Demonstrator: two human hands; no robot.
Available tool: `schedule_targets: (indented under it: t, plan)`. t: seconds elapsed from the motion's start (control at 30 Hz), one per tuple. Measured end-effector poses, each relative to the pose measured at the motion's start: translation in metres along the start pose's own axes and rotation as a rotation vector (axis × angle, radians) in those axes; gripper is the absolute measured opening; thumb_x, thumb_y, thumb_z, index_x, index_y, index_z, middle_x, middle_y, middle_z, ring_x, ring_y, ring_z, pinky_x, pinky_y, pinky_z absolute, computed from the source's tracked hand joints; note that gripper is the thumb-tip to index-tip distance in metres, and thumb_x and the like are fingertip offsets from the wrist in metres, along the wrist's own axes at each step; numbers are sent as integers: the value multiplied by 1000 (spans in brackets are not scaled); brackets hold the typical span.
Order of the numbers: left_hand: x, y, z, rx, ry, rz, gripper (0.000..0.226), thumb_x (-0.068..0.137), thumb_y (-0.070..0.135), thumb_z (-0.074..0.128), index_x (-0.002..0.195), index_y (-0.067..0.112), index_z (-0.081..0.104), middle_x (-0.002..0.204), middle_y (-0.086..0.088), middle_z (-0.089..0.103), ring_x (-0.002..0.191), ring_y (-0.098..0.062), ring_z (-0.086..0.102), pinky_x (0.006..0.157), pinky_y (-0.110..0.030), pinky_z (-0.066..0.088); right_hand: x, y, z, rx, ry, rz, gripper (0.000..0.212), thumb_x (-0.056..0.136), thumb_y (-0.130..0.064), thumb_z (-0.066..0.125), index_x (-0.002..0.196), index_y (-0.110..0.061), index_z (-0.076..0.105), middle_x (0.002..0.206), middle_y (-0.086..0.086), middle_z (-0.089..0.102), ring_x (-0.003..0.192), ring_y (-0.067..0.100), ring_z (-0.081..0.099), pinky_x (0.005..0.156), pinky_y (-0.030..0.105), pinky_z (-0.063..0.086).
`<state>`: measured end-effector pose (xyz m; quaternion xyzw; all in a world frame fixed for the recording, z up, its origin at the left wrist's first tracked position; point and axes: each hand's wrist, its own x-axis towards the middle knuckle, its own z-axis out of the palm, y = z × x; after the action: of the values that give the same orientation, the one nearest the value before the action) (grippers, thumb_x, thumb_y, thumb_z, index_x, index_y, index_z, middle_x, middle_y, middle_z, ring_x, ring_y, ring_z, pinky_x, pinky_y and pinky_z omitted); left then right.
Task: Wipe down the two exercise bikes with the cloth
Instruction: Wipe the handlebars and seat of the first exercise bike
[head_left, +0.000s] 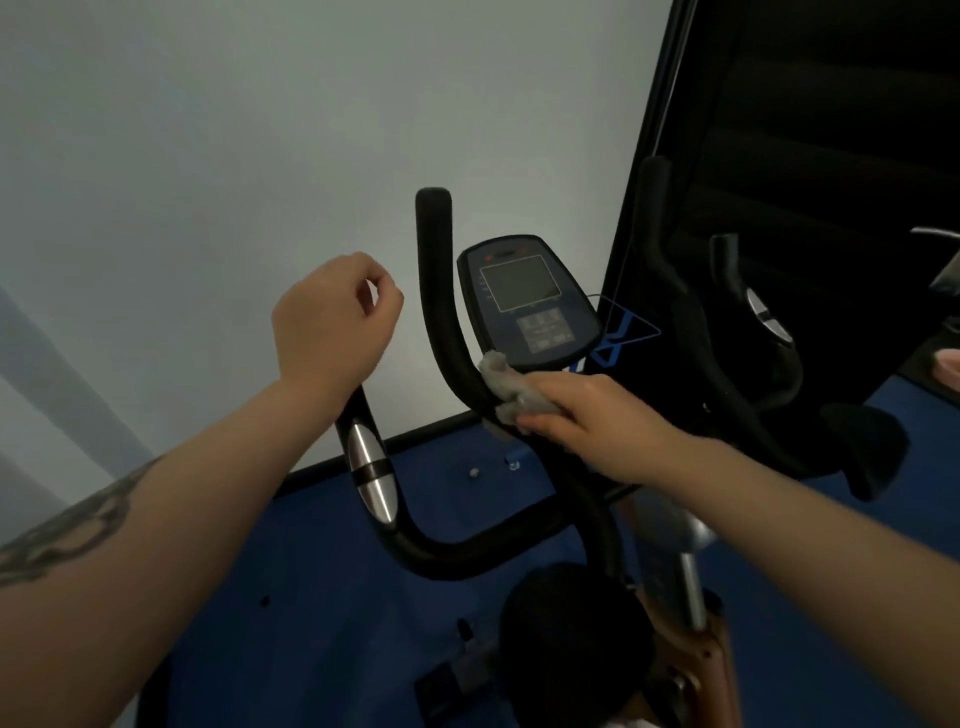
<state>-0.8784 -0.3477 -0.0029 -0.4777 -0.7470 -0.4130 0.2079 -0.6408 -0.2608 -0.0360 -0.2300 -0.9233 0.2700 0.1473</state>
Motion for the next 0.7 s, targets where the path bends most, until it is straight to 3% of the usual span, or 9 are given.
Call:
schedule_targets:
  t: [0.07,0.13,0.23,0.3,0.4,0.47,0.57,0.6,0.7]
  plan:
    - [2,3,-3,-139,8,-48,17,90,20,55,81,14,67,74,1,63,68,-17,57,58,-26,43,-18,8,-7,-3,-39,8,40,95,-31,59,135,-34,54,122,-15,61,107,5,59,90,30,49]
    - [-4,8,-12,-382,20,-124,15,90,15,55,86,16,69,85,2,67,81,-15,63,74,-30,51,-35,11,-7,14,-26,4,39,94,-34,61,133,-35,57,135,-28,49,118,1,54,98,38,48]
    - [-44,16,-28,-443,58,-96,19,89,11,54,91,24,68,89,17,62,85,0,58,74,-13,44,-56,12,0,-69,-7,-50,38,92,-41,60,130,-36,60,148,-28,36,131,3,44,105,43,41]
    - [-76,20,-27,-444,28,-40,22,87,8,54,91,25,67,84,22,57,78,1,53,72,-13,39,-60,6,5,-151,44,-138,42,92,-47,56,132,-36,58,148,-22,40,135,5,40,110,41,37]
    - [-105,22,-11,-371,-94,71,22,86,-3,55,91,14,69,93,13,63,90,-8,57,100,-40,42,-51,-12,13,-264,57,-256,46,93,-47,55,137,-34,53,147,-16,44,140,6,33,115,27,27]
    - [-110,19,-4,-277,-81,92,23,84,-9,56,87,10,70,93,1,68,94,-14,59,115,-48,26,-42,-21,21,-266,-22,-313,46,93,-42,58,137,-28,54,143,-11,50,137,4,36,116,22,20]
    - [-111,15,-2,-246,-21,68,27,83,-9,52,86,12,69,91,0,68,94,-14,59,118,-39,19,-34,-26,33,-241,-255,-322,30,97,-46,49,112,-27,66,114,-11,68,114,3,54,117,28,20]
    - [-112,14,-2,-244,-5,59,28,82,-9,51,86,13,68,92,0,68,94,-14,59,118,-38,19,-32,-26,33,-248,-330,-317,35,99,-49,40,106,-25,66,108,-13,67,109,3,56,118,27,16]
    - [-130,12,-5,-248,-16,-1,31,82,-11,51,90,14,67,103,0,67,106,-16,59,119,-43,17,-24,-23,18,-327,-473,-378,53,99,-53,26,119,-21,62,120,-9,66,115,4,56,115,14,-6]
